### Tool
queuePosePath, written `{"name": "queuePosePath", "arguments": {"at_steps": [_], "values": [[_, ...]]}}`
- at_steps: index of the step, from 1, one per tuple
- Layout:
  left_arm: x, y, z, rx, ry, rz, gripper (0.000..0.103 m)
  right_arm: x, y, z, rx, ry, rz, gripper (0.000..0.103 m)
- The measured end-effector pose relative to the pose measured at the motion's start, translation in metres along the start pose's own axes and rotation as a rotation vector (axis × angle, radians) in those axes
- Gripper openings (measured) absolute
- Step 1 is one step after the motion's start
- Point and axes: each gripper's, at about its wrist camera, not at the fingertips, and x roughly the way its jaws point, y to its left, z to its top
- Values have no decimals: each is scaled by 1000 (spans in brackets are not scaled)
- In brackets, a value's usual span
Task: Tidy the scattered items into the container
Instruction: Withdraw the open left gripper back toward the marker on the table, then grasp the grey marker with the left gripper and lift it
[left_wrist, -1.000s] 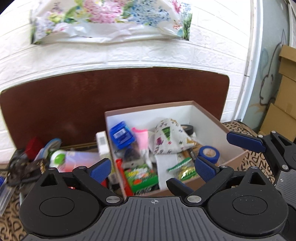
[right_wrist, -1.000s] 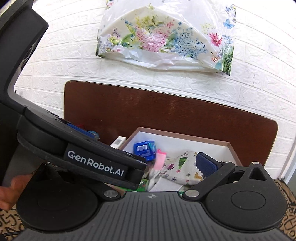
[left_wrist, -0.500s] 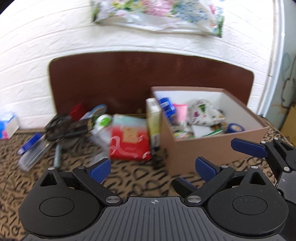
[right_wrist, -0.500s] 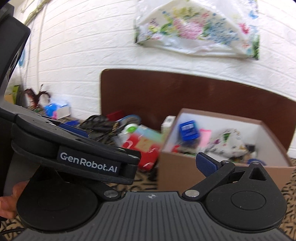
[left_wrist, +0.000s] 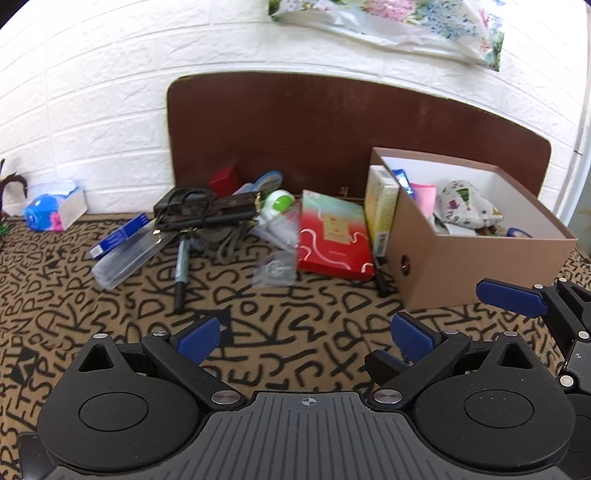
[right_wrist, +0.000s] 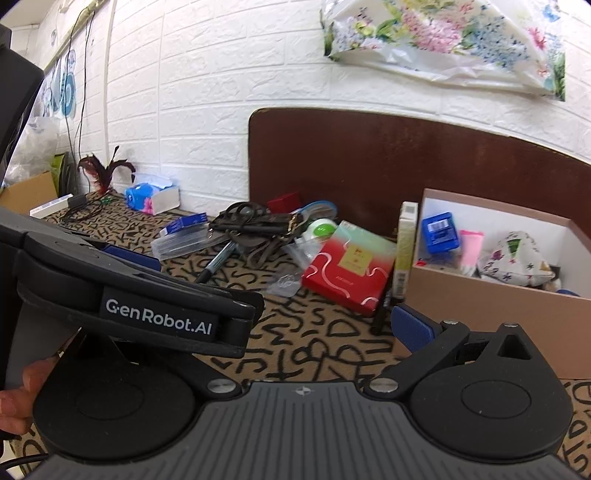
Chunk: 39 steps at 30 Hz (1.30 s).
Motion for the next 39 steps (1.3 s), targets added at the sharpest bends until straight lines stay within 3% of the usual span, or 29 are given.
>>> {"name": "queuePosePath", "arguments": {"at_steps": [8,13,28,39], "values": [[7,16,-3,-30,29,-13,103,13,9,0,-7,30,26,103],[13,32,-4,-97,64,-65,103,20,7,0,16,47,53,103],[41,89,-2,-168,81,53,103,57,15,0,24,118,48,102],[89,136,20,-172,89,56,95,122,36,1,-6,163,67,100]]}}
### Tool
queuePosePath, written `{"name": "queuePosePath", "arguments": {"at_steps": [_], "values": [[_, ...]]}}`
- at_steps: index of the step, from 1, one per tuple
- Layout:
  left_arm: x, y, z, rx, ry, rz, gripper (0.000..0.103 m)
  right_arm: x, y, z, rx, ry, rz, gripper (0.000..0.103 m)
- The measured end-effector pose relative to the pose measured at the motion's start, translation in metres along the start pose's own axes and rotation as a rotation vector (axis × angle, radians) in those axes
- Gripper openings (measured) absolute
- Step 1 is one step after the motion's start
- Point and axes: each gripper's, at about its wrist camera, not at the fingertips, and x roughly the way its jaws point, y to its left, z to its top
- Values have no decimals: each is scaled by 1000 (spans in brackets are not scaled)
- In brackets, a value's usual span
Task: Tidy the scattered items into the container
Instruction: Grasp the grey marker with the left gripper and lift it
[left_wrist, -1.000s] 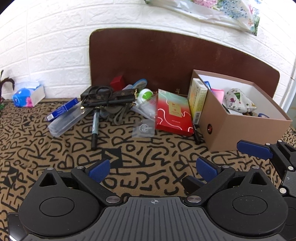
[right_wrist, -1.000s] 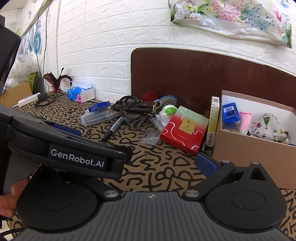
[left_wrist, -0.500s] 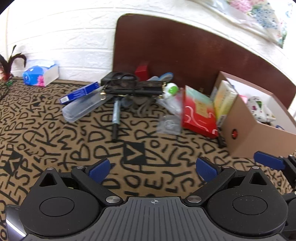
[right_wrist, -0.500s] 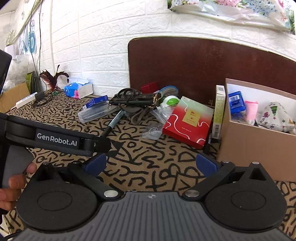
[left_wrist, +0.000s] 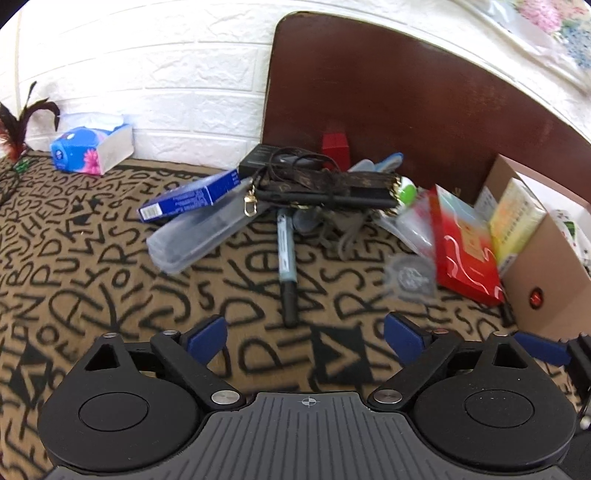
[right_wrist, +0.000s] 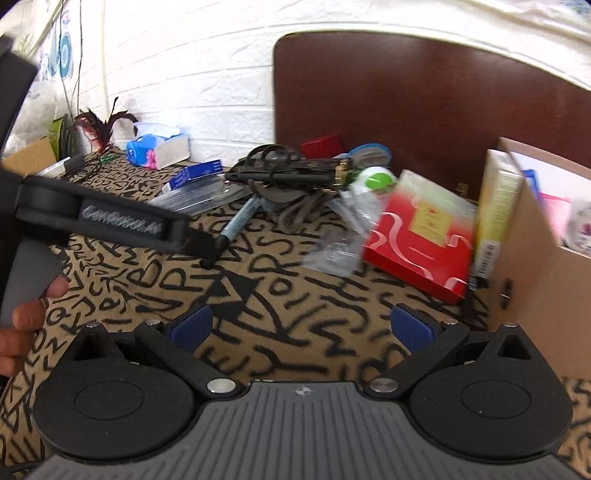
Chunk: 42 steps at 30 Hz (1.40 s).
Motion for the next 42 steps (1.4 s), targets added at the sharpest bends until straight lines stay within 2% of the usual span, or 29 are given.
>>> {"name": "queuePosePath", "arguments": {"at_steps": [4,11,17,18,22,24,25,27,29,31,38,42], "values": [[23,10,16,-10,17,-3,87,25,22,7,-65,-3,27,94],[62,29,34,-21,58,-8,77,66,47,16,-103,23,79,73],[86,34,42,-8,75,-16,74,88,60,21,-123,30,96,66],[90,34,43,-1,81,-16,73,90,62,22,-123,30,97,61],[100,34,47,16,90,-14,70,103,63,27,-111,40,89,55],[101,33,48,34,88,-8,67,106,62,28,-114,33,84,43],[102,33,48,36,88,-8,61,106,62,28,-115,32,83,39],[101,31,47,33,88,-10,44,104,61,26,-120,32,83,23],[99,28,44,25,93,-19,32,99,60,24,-130,40,93,16],[94,22,40,27,101,-24,27,94,60,21,-143,47,90,15],[61,3,3,-20,132,-93,26,50,47,-7,-145,77,112,15],[36,-20,-27,-1,135,-119,25,14,34,-29,-112,102,129,15]]}}
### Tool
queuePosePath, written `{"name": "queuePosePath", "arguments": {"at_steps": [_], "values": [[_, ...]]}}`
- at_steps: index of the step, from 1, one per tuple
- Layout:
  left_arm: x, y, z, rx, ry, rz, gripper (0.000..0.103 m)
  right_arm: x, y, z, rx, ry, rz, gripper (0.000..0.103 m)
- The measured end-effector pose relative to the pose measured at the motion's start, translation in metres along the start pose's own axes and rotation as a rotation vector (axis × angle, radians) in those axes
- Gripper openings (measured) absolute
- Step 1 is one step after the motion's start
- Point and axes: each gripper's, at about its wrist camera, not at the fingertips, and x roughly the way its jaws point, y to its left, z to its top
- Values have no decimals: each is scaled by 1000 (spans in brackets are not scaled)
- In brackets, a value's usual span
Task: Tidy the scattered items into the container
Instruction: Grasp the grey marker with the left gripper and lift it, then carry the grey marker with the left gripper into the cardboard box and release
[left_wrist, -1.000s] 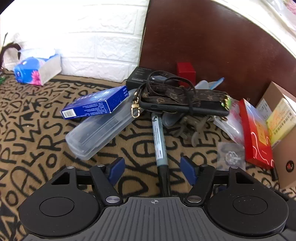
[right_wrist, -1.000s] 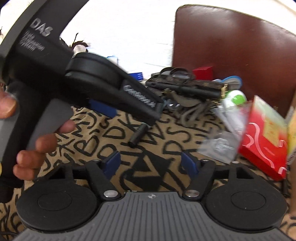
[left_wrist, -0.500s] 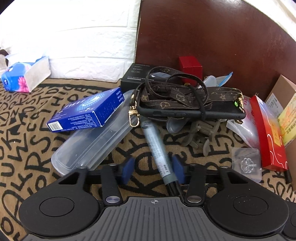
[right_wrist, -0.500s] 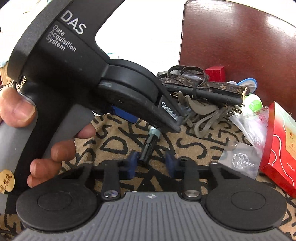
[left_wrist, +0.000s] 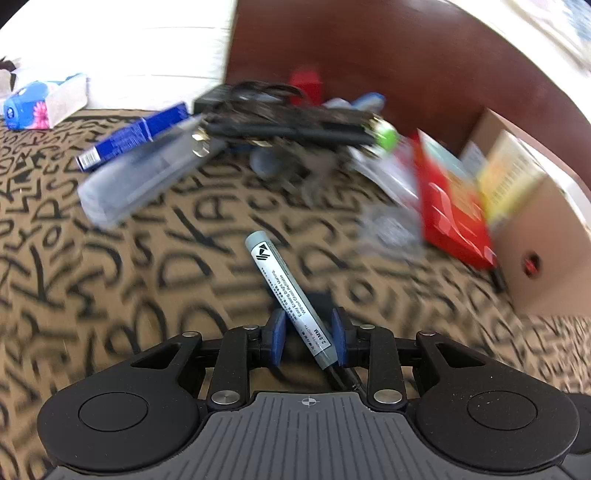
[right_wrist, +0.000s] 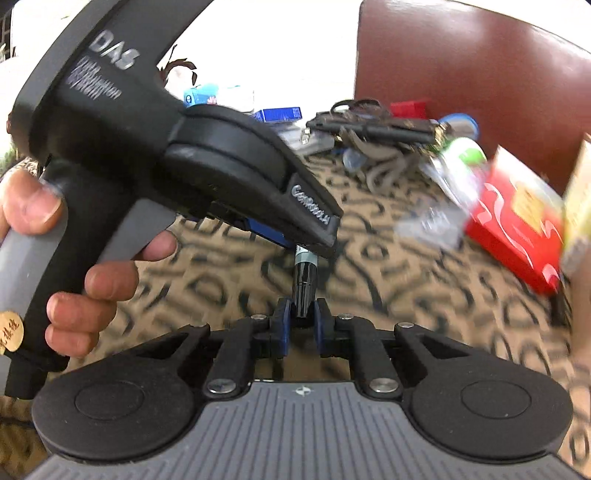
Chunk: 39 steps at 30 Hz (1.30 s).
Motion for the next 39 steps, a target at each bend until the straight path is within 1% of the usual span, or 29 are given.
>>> {"name": "queuePosePath", "arguments": {"at_steps": [5,8,10,11,15,18,21,22,23,28,33,36,38,39], "values": [[-20,-26,-36,-18,22,-46,26,-43,0,-34,18,10,-3,15],[-29,-43,-48,19,33,-40,27,-63,0,-46,40,25,-6,16],[-31,-50,-51,27,36,-33,46,-69,-1,-49,44,25,-5,16],[-31,-51,-51,16,36,-31,49,-71,-1,-50,52,21,-10,16],[-31,-43,-44,-32,53,-41,50,-67,-2,-46,72,11,-3,17],[-31,-40,-42,-38,48,-14,54,-63,-2,-42,66,-2,6,17],[-29,-40,-42,-24,56,-6,53,-53,-3,-38,64,-2,1,17],[-28,-40,-42,-16,55,-2,47,-51,-3,-37,65,-1,1,17],[-28,-41,-42,-8,56,4,45,-49,-3,-36,65,0,0,17],[-25,-40,-40,-15,57,1,47,-45,-3,-35,62,-4,-6,18],[-20,-45,-39,42,43,24,45,-38,-3,-34,57,-15,0,20],[-19,-51,-39,70,40,42,39,-41,-4,-33,54,-15,6,20],[-21,-56,-37,69,44,33,31,-46,-8,-33,77,-19,5,20],[-21,-58,-37,64,47,22,31,-49,-9,-34,86,-25,1,20]]}}
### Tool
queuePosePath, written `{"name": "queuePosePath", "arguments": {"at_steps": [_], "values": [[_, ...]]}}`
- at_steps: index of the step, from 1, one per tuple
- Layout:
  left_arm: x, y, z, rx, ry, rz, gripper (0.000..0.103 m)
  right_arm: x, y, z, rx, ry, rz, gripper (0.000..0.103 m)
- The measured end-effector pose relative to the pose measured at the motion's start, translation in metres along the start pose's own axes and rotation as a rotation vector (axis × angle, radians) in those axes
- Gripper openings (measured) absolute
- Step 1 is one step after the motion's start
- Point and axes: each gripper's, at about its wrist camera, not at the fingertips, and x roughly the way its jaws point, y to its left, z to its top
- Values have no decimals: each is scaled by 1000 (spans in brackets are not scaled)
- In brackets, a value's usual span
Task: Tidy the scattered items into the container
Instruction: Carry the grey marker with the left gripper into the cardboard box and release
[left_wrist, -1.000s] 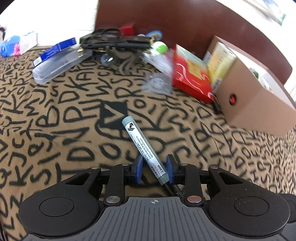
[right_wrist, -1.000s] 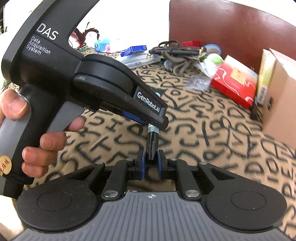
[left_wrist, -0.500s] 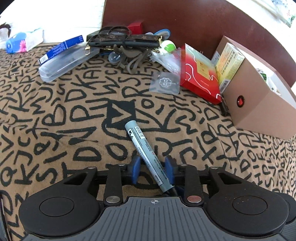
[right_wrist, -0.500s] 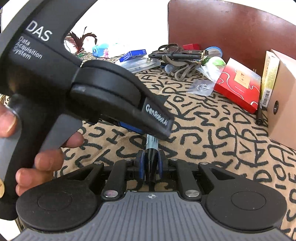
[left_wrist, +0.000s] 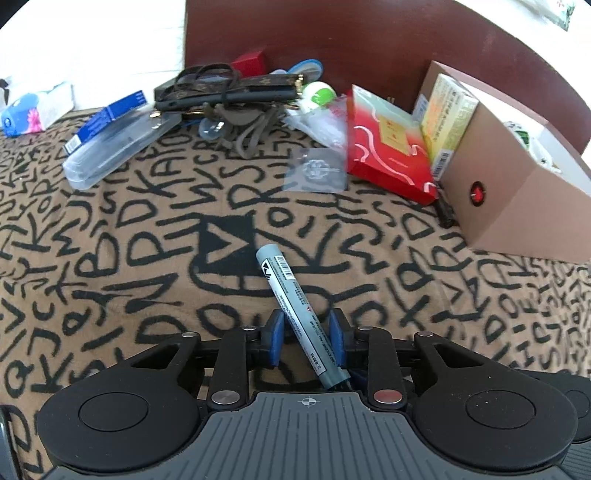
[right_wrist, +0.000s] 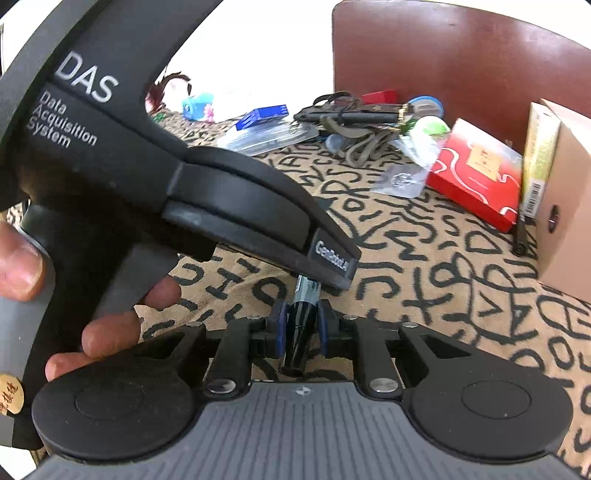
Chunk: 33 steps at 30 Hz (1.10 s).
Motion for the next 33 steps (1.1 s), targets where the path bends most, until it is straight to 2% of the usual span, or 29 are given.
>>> {"name": "queuePosePath", "arguments": {"at_steps": [3,9,17,23,29,33], "values": [[-6,-14,5,14,-14,-28,30,-14,-9,-1,23,-28,-20,20],[-26,-62,30,104,-100,-71,29,-50,-34,10,68,-139,-91,20],[-47,-134,72,219,-211,-150,29,-102,-78,30,82,-298,-217,20],[-51,-190,106,301,-268,-221,29,-132,-118,44,82,-385,-332,20],[-31,-257,135,379,-266,-303,30,-149,-174,49,132,-420,-445,20],[-5,-297,149,413,-232,-372,30,-154,-215,47,189,-416,-505,20]]}}
